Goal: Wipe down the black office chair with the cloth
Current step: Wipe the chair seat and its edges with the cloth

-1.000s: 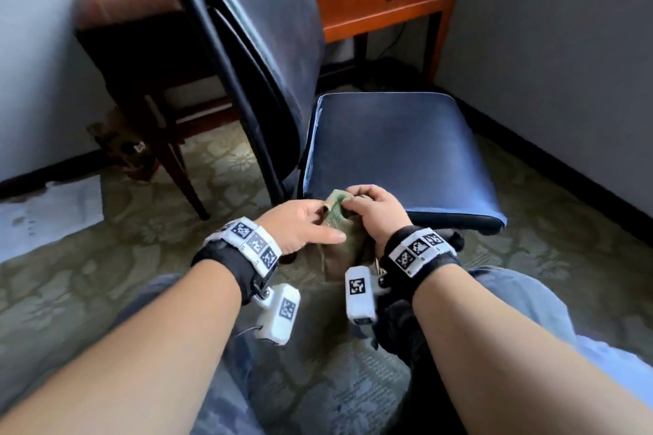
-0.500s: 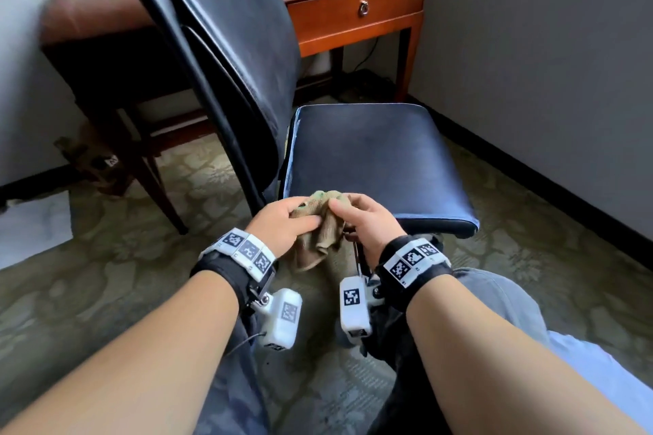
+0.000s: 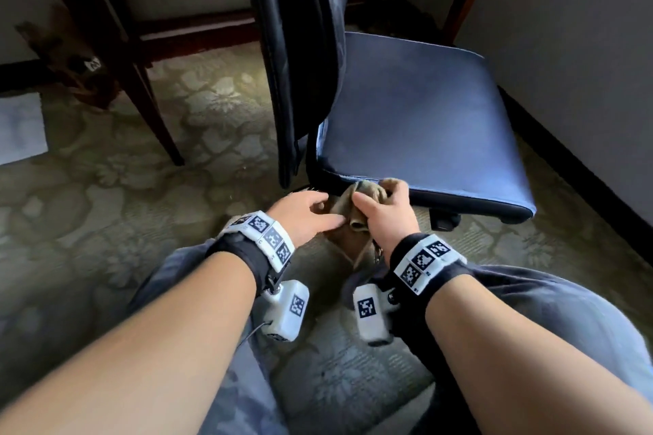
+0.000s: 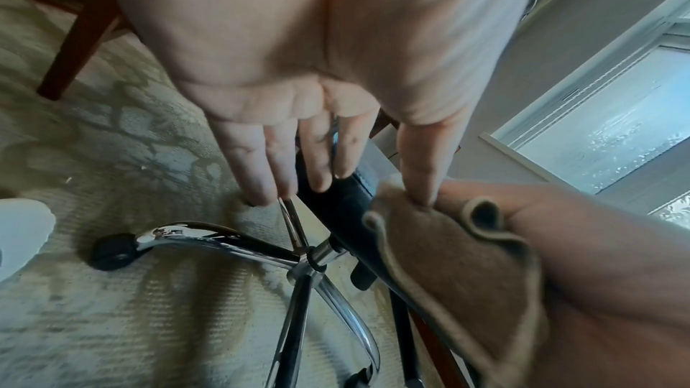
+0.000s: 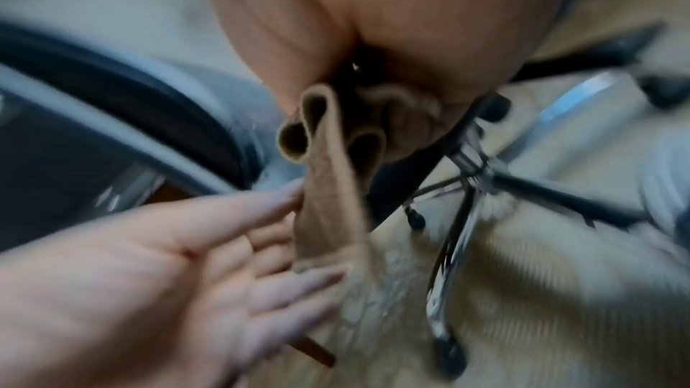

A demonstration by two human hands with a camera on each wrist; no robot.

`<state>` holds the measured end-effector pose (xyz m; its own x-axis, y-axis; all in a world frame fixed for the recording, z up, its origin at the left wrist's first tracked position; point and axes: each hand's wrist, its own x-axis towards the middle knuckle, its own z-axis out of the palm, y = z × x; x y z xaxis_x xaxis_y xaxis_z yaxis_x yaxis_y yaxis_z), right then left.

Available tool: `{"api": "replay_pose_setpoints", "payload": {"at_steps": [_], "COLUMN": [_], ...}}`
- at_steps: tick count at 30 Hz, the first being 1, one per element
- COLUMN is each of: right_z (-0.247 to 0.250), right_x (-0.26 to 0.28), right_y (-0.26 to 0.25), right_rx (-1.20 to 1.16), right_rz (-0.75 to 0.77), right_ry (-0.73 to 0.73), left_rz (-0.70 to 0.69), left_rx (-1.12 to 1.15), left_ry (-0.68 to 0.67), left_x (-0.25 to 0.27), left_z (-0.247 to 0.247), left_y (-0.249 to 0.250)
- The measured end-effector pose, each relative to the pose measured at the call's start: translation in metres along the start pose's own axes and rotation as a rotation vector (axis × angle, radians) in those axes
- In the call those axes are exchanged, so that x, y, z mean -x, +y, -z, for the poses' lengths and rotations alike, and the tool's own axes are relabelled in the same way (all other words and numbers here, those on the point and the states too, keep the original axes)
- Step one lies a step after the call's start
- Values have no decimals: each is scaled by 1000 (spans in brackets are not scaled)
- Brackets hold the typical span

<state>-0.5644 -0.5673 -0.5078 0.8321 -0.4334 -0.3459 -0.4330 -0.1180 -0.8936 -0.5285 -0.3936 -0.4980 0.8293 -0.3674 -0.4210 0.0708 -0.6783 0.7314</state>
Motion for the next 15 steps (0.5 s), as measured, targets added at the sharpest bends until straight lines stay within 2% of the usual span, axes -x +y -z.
{"api": "replay_pose_setpoints", "payload": {"at_steps": [2, 5, 10, 15], "right_z": [-1, -7, -18, -29], "right_x": [-9, -22, -39, -42], "right_y": [-7, -17, -15, -22], "right_rx": [267, 421, 599, 801], "right_rz": [144, 268, 321, 397], "right_ry": [39, 53, 43, 19], "left_rz": [-8, -77, -79, -69], "left_rx": [-35, -167, -198, -162], "left_ry": [6, -21, -78, -58], "left_x": [-8, -19, -28, -29], "left_z": [4, 5, 3, 11], "left_y": [-2, -2, -7, -8]}}
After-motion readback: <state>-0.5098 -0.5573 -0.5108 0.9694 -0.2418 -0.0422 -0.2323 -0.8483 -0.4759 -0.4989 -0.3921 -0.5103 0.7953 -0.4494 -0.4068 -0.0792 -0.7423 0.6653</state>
